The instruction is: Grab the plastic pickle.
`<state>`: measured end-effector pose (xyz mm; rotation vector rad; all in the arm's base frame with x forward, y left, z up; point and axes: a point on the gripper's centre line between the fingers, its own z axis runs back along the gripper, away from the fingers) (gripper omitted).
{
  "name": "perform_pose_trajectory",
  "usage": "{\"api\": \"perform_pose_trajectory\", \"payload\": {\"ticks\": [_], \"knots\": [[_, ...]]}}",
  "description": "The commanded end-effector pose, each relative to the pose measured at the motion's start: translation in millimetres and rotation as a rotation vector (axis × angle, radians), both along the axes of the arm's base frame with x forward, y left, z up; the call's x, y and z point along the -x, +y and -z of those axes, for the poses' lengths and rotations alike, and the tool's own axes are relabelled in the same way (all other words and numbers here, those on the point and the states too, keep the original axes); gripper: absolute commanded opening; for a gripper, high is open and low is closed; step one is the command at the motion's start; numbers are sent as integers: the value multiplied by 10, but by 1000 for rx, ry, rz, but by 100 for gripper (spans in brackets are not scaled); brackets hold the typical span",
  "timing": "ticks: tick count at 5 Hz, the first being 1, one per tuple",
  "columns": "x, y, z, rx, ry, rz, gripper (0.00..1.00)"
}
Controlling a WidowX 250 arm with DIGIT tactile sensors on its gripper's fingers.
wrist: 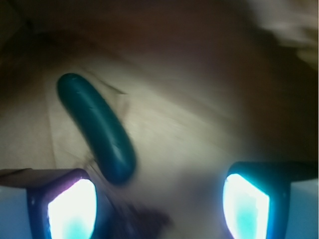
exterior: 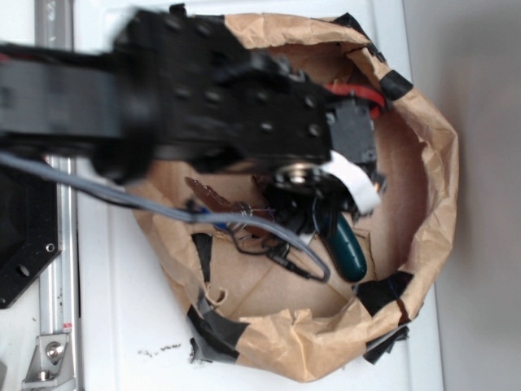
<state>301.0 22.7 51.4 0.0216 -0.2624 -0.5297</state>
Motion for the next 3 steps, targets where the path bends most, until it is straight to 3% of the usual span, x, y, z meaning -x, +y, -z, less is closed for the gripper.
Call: {"api": "perform_pose_trajectory", "payload": {"ticks": [1, 2, 3], "knots": [[-236, -419, 119, -57, -71, 102, 100], [-232, -497, 187, -36, -59, 123, 100], [-196, -526, 215, -6, -31, 90, 0]]}}
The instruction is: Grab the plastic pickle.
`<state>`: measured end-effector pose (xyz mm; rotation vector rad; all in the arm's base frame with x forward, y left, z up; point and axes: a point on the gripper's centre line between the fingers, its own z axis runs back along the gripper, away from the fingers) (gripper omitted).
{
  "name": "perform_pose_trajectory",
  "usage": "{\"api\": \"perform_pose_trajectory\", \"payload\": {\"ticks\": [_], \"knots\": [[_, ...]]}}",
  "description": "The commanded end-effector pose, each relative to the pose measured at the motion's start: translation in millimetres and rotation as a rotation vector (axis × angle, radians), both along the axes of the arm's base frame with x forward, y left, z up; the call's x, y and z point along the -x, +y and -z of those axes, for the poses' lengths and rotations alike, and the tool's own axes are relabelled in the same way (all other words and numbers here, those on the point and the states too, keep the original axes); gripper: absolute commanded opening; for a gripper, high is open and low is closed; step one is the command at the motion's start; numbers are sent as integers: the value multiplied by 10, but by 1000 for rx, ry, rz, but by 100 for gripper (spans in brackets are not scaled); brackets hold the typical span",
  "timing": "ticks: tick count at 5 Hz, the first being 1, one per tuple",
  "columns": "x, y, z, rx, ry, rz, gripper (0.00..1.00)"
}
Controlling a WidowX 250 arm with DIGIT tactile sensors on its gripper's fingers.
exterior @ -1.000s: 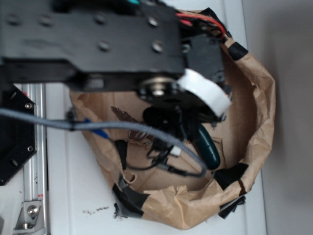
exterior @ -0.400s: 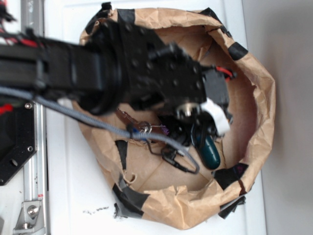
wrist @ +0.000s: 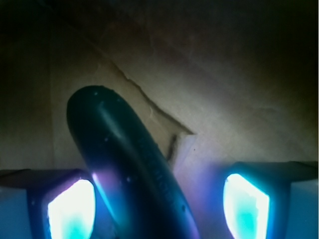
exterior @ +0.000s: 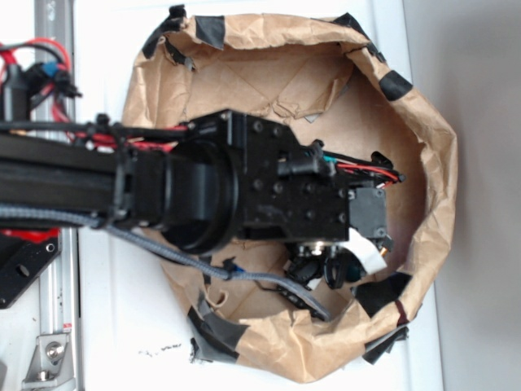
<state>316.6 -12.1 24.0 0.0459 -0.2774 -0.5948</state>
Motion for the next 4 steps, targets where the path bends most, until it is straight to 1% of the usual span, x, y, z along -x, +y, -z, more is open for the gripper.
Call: {"api": "perform_pose_trajectory", "payload": {"ticks": [1, 2, 3, 4], "knots": [[-8, -129, -188, 21, -15, -29, 0], [145, 281, -521, 174, -22, -280, 0], [309, 529, -852, 194, 33, -537, 0], [433, 512, -1098, 142, 32, -753, 0]]}}
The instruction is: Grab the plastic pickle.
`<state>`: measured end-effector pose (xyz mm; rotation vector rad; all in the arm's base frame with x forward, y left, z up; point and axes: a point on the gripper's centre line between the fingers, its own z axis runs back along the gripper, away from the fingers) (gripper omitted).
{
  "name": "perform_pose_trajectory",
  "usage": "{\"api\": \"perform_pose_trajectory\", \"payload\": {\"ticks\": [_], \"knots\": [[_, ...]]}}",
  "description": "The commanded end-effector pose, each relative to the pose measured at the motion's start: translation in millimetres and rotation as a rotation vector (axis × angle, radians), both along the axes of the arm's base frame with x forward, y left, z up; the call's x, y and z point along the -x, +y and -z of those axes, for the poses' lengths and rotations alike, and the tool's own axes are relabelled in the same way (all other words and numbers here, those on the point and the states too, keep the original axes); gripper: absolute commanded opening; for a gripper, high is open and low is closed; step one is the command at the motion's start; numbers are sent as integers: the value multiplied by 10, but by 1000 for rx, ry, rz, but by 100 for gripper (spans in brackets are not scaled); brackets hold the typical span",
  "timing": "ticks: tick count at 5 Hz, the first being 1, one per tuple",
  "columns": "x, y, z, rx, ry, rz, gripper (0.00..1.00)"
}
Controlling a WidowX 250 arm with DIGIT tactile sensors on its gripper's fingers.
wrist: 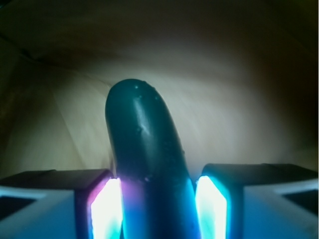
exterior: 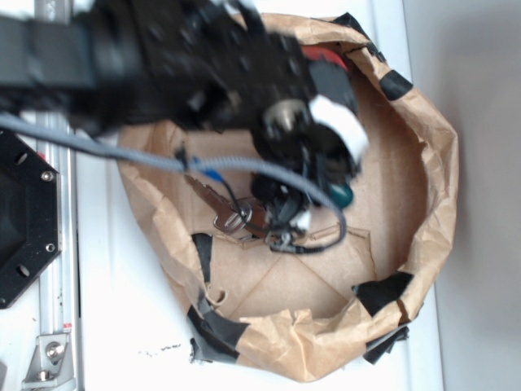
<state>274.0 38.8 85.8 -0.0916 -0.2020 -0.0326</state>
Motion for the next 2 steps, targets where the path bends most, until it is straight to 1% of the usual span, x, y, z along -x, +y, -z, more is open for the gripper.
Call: {"api": "perform_pose_trajectory", "payload": {"ticks": [1, 2], "knots": [[-25, -74, -542, -96, -33, -342, 0], [-129, -178, -521, -85, -24, -377, 0]]}}
